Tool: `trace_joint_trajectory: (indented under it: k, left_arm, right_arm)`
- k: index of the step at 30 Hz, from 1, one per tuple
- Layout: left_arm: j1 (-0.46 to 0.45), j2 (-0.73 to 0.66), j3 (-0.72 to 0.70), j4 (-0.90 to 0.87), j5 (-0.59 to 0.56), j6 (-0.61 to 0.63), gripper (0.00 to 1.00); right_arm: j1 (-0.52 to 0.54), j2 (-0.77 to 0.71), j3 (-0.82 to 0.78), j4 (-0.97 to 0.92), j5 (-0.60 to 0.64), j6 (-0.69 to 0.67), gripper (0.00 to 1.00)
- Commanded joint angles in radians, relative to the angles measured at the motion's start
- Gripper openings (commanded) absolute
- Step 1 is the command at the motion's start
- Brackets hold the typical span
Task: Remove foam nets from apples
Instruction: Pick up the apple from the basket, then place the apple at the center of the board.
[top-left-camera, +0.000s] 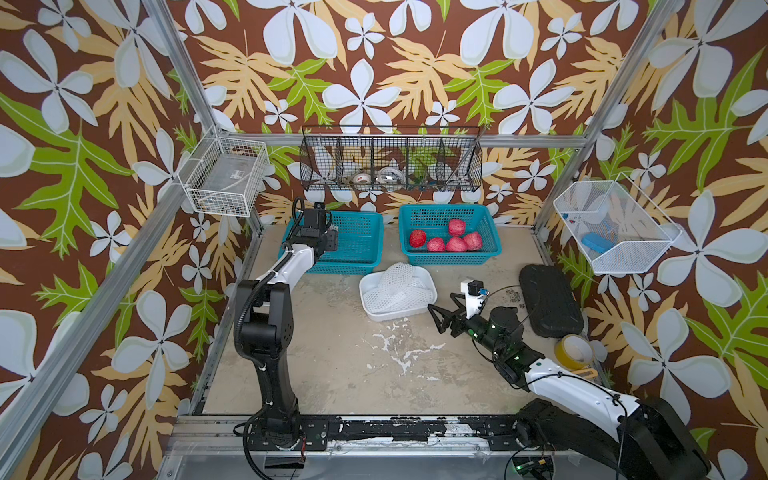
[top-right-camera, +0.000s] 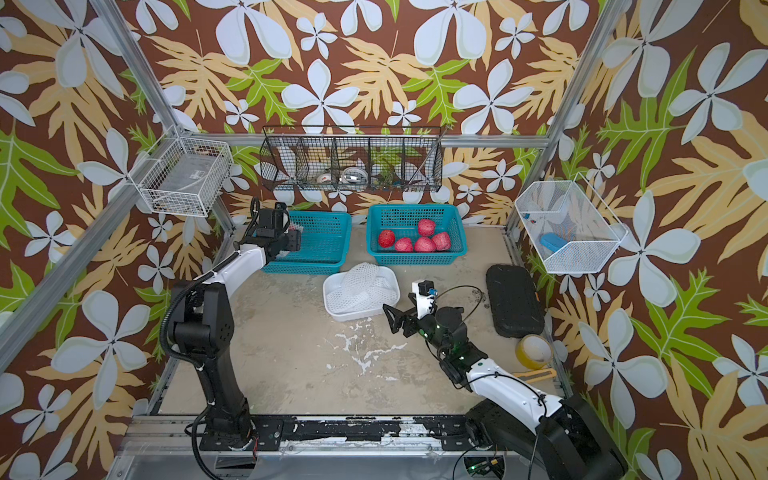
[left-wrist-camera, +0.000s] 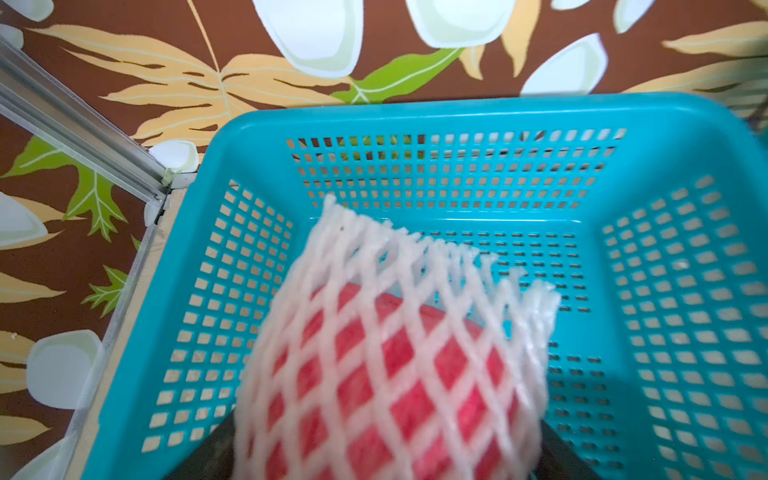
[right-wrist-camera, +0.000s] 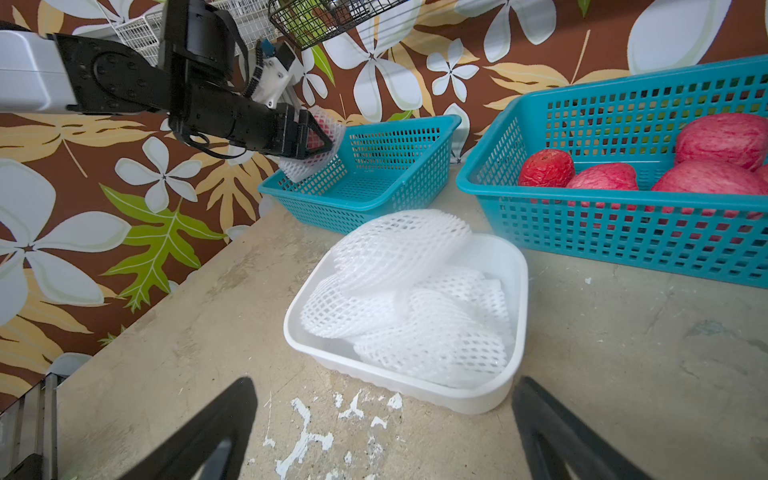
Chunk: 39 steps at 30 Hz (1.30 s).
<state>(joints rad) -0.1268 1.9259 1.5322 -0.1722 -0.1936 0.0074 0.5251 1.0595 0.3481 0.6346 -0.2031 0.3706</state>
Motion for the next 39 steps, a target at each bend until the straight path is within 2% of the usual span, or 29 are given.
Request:
trace_joint_trajectory:
  k: [1,4,9,13,14,20,22,24,27,32,35,39]
  left_arm:
    - [-0.029,-0.086,-0.067,0.085,0.017,-0.065,0.67]
    - [-0.088,-0.190,-0.140,0.115,0.026,-0.104,0.67]
    - [-0.242,-0.388,-0.323,0.205,0.039,-0.161,0.68]
    - [-0.380,-0.531,-0.456,0.254,0.131,-0.203,0.68]
    - [-0.417,-0.564,-0.490,0.274,0.181,-0.190,0.69]
    - [-0.656,-0.673,-0.631,0.185,0.235,-0.088,0.69]
    - [-0.718,-0.696,-0.698,0.185,0.271,-0.063,0.69]
    - [-0.769,-0.694,-0.741,0.179,0.302,-0.037,0.69]
    - [-0.841,-0.639,-0.777,0.170,0.287,0.002,0.69]
    - [-0.968,-0.456,-0.764,0.149,0.103,0.075,0.66]
    - [-0.973,-0.377,-0.751,0.175,0.106,0.068,0.66]
    - [-0.973,-0.343,-0.735,0.175,0.089,0.066,0.66]
  right_arm:
    - [0.001,-0.003,0.008,0.018,0.002,0.014,0.98]
    - [0.002,-0.034,0.009,0.001,0.018,0.008,0.98]
    - [0.002,-0.107,-0.001,-0.042,0.103,-0.001,0.98]
    - [0.001,-0.171,0.008,-0.138,0.250,0.004,0.98]
    - [0.001,-0.187,0.014,-0.166,0.281,0.004,0.98]
    - [0.000,-0.320,0.028,-0.340,0.479,0.034,0.97]
    - [0.000,-0.382,-0.003,-0.347,0.490,0.028,0.97]
    - [0.000,-0.427,-0.031,-0.349,0.471,0.013,0.97]
    - [0.000,-0.440,-0.034,-0.382,0.453,0.020,0.97]
    - [0.000,-0.361,-0.007,-0.391,0.384,0.011,0.97]
    - [0.000,-0.306,-0.001,-0.371,0.346,0.008,0.97]
    - [0.000,-0.240,0.017,-0.362,0.299,0.009,0.97]
